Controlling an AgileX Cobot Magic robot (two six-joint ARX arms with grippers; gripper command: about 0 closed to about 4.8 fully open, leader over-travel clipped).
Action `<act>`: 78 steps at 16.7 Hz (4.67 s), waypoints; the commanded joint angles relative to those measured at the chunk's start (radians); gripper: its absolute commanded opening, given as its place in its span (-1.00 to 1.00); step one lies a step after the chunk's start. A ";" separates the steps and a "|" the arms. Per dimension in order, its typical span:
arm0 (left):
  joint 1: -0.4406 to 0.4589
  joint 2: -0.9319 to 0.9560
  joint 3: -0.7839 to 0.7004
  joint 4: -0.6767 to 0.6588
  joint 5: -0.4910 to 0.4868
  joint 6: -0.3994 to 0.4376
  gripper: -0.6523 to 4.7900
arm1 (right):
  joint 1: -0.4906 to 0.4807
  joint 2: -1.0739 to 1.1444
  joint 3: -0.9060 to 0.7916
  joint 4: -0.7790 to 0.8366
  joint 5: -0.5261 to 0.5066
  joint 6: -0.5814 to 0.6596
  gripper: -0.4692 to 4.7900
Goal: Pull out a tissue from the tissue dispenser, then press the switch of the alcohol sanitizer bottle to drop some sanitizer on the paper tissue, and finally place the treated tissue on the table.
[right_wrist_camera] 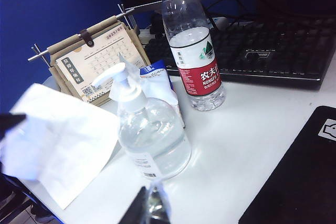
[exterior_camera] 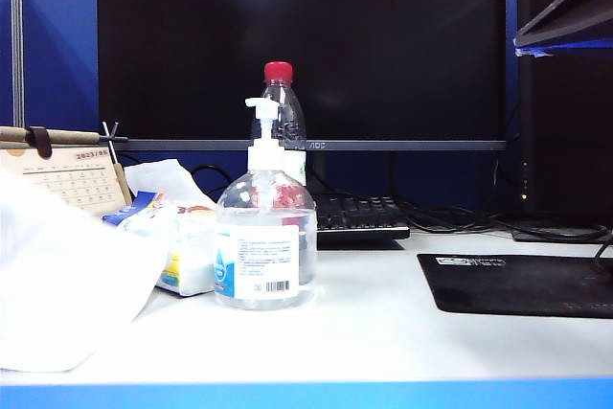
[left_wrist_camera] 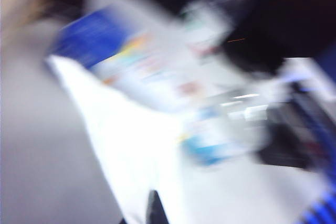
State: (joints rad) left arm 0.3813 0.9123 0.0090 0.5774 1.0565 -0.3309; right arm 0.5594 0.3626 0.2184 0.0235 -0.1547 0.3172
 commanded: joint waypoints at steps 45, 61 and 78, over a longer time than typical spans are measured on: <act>0.107 -0.783 0.513 -0.670 -0.138 0.049 -0.78 | 0.002 -0.360 0.010 -0.068 0.055 0.001 -0.83; -0.245 -0.908 0.188 -0.986 -0.207 -0.161 -0.76 | 0.006 -0.359 -0.211 -0.190 -0.089 0.235 -0.83; -0.938 -0.908 0.002 -0.743 -0.898 -0.166 -0.67 | 0.200 -0.360 -0.212 -0.196 -0.001 0.180 -0.83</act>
State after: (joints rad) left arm -0.5579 0.0051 0.0116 -0.1459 0.2180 -0.5117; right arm 0.7589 0.0040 0.0086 -0.1574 -0.1982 0.5365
